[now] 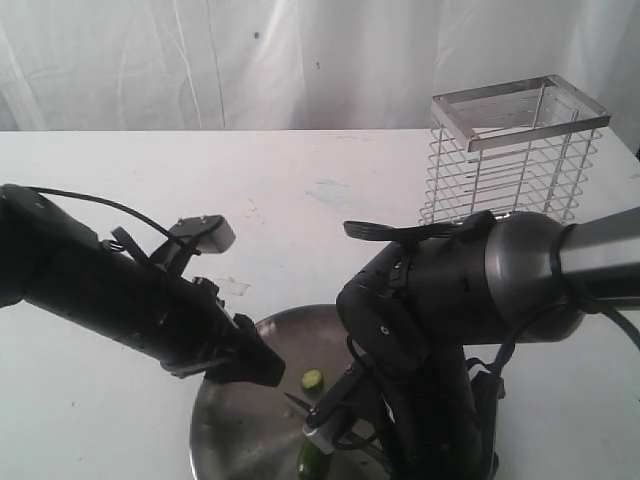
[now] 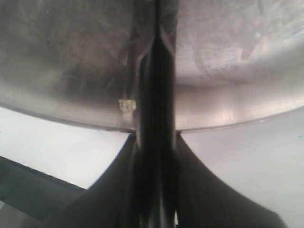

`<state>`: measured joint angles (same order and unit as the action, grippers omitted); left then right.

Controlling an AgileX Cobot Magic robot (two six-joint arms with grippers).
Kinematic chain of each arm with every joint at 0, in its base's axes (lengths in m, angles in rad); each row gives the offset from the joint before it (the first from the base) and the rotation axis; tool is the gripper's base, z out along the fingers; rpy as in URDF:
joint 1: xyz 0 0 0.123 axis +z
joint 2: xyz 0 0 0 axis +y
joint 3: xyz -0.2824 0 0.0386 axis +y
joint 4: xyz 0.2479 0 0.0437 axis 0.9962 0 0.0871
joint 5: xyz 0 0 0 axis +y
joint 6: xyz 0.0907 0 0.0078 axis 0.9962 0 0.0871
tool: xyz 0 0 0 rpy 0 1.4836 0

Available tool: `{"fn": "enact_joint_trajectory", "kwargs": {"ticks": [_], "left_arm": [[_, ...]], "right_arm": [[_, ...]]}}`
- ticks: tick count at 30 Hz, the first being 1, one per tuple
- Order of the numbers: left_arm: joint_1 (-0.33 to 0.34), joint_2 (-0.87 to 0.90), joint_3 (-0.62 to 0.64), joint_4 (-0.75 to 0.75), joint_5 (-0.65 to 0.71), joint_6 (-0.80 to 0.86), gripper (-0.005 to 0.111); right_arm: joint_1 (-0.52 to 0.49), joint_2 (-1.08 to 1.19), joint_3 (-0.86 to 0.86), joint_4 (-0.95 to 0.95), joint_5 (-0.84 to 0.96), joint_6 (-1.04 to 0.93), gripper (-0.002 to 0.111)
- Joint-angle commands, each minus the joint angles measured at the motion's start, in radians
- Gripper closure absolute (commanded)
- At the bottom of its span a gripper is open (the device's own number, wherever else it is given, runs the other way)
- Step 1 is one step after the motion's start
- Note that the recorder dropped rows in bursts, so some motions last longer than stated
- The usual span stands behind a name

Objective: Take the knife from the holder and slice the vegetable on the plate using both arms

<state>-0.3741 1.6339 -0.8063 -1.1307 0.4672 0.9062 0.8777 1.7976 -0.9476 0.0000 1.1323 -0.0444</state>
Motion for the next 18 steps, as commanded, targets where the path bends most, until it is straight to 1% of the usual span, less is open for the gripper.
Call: {"fn": "enact_joint_trajectory", "kwargs": {"ticks": [1, 3, 6, 10, 11, 18], "left_arm": [[-0.047, 0.059, 0.008, -0.021, -0.027, 0.015, 0.056], [-0.060, 0.084, 0.008, -0.021, -0.050, 0.015, 0.056], [-0.070, 0.105, 0.008, -0.062, -0.075, 0.038, 0.056], [-0.070, 0.105, 0.008, -0.241, -0.081, 0.191, 0.056], [-0.070, 0.105, 0.008, -0.264, -0.081, 0.209, 0.056], [-0.070, 0.172, 0.008, -0.283, -0.081, 0.246, 0.056]], "right_arm": [[-0.001, -0.011, 0.001, 0.000, -0.014, 0.003, 0.108], [-0.001, -0.011, 0.001, 0.000, -0.014, 0.003, 0.108], [-0.001, -0.011, 0.001, 0.000, -0.014, 0.003, 0.108], [-0.001, -0.011, 0.001, 0.000, -0.014, -0.001, 0.108], [-0.001, -0.011, 0.001, 0.000, -0.014, -0.001, 0.108], [-0.001, -0.011, 0.001, 0.000, -0.016, -0.001, 0.108]]}}
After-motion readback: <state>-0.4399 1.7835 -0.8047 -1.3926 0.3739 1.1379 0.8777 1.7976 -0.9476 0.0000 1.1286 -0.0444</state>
